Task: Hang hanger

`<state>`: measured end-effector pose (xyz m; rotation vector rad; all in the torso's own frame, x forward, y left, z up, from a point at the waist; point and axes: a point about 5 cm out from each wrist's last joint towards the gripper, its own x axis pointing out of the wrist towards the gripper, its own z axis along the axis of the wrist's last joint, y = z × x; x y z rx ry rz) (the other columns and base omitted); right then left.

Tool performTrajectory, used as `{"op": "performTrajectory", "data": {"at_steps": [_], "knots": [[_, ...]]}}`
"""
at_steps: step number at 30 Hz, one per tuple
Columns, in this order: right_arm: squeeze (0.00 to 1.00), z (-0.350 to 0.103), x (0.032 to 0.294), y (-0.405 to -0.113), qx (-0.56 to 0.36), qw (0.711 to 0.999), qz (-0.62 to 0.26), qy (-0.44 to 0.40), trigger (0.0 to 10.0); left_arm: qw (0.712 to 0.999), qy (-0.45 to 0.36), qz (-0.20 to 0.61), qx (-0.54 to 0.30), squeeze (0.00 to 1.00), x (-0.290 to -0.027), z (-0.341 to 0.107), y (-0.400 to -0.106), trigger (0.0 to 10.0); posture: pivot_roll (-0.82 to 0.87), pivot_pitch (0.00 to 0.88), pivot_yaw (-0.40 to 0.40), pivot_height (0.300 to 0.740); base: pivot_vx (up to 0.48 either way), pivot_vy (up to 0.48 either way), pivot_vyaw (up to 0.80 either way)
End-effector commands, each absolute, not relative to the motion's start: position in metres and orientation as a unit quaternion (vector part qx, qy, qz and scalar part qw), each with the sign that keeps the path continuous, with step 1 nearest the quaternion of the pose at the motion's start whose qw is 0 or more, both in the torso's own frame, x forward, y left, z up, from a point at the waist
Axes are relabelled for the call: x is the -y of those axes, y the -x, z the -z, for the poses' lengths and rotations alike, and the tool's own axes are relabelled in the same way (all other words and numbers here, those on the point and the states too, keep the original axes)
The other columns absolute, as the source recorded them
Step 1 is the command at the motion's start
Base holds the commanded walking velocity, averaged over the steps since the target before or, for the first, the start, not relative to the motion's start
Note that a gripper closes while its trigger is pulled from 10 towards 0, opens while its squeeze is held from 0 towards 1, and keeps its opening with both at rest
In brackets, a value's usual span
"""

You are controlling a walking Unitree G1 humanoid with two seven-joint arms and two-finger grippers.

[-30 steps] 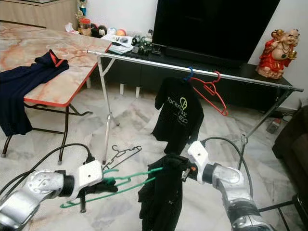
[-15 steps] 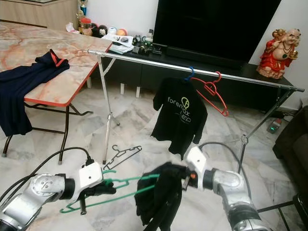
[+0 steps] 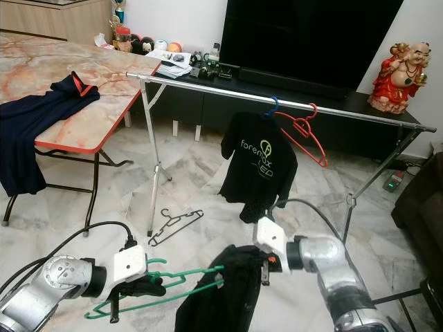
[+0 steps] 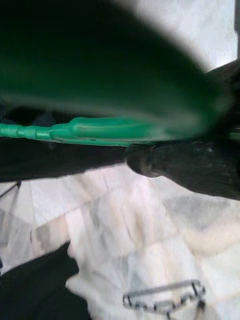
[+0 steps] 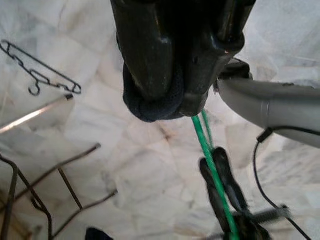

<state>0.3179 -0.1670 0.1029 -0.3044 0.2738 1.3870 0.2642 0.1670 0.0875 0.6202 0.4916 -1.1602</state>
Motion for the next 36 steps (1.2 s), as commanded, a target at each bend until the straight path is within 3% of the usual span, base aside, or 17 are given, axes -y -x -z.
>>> {"op": "performTrajectory", "data": {"at_steps": [1,5,9,20,26,27,28,29,31,32,33,34,36], "knots": [[0.0,-0.136,0.161,-0.328,-0.052,0.747,-0.648,0.138,0.0,0.743,-0.316,0.52,-0.278,0.0,-0.176,-0.07,-0.259,10.0,0.08,0.0,-0.154,0.74,0.0,0.0,0.0],[0.0,-0.141,0.159,-0.329,-0.041,0.745,-0.652,0.135,0.0,0.738,-0.318,0.526,-0.279,0.0,-0.172,-0.069,-0.259,10.0,0.08,0.0,-0.157,0.74,0.0,0.0,0.0],[0.0,-0.157,0.16,-0.338,-0.006,0.774,-0.622,0.117,0.0,0.723,-0.331,0.526,-0.302,0.0,-0.176,-0.063,-0.255,10.0,0.08,0.0,-0.158,0.74,0.0,0.0,0.0],[0.0,-0.17,0.166,-0.346,0.021,0.805,-0.584,0.103,0.0,0.68,-0.359,0.533,-0.354,0.0,-0.188,-0.051,-0.243,10.0,0.08,0.0,-0.156,0.74,0.0,0.0,0.0],[0.0,-0.164,0.164,-0.343,0.006,0.8,-0.59,0.106,0.0,0.7,-0.366,0.512,-0.339,0.0,-0.188,-0.052,-0.25,10.0,0.09,0.0,-0.157,0.74,0.0,0.0,0.0],[0.0,-0.16,0.164,-0.342,-0.003,0.796,-0.596,0.107,7.7,0.705,-0.367,0.507,-0.332,0.0,-0.187,-0.053,-0.253,10.0,0.08,0.0,-0.157,0.74,0.0,0.0,0.0],[0.0,-0.16,0.164,-0.342,-0.003,0.796,-0.596,0.107,7.7,0.705,-0.367,0.507,-0.332,0.0,-0.187,-0.053,-0.253,10.0,0.08,0.0,-0.157,0.74,0.0,0.0,0.0],[0.0,-0.158,0.164,-0.34,-0.01,0.791,-0.603,0.108,10.0,0.708,-0.368,0.507,-0.327,0.0,-0.186,-0.054,-0.254,10.0,0.09,0.0,-0.156,0.74,0.0,0.0,0.0],[0.0,-0.156,0.164,-0.338,-0.017,0.783,-0.612,0.108,10.0,0.712,-0.368,0.503,-0.322,0.0,-0.185,-0.055,-0.256,10.0,0.09,0.0,-0.156,0.74,0.0,0.0,0.0],[0.19,-0.156,0.164,-0.337,-0.019,0.782,-0.614,0.107,10.0,0.714,-0.368,0.503,-0.32,0.0,-0.185,-0.055,-0.256,10.0,0.09,0.0,-0.156,0.74,0.0,0.0,0.0],[0.64,-0.156,0.164,-0.338,-0.02,0.784,-0.612,0.105,10.0,0.715,-0.369,0.502,-0.318,0.0,-0.185,-0.056,-0.257,10.0,0.08,0.0,-0.157,0.74,0.0,0.0,0.0],[1.0,-0.155,0.164,-0.338,-0.02,0.784,-0.612,0.104,10.0,0.715,-0.37,0.501,-0.316,0.0,-0.185,-0.056,-0.258,10.0,0.08,0.0,-0.157,0.74,0.0,0.0,0.0],[1.0,-0.155,0.165,-0.337,-0.021,0.783,-0.613,0.106,10.0,0.718,-0.371,0.498,-0.315,0.0,-0.184,-0.056,-0.259,10.0,0.08,0.0,-0.156,0.74,0.0,0.0,0.0]]}}
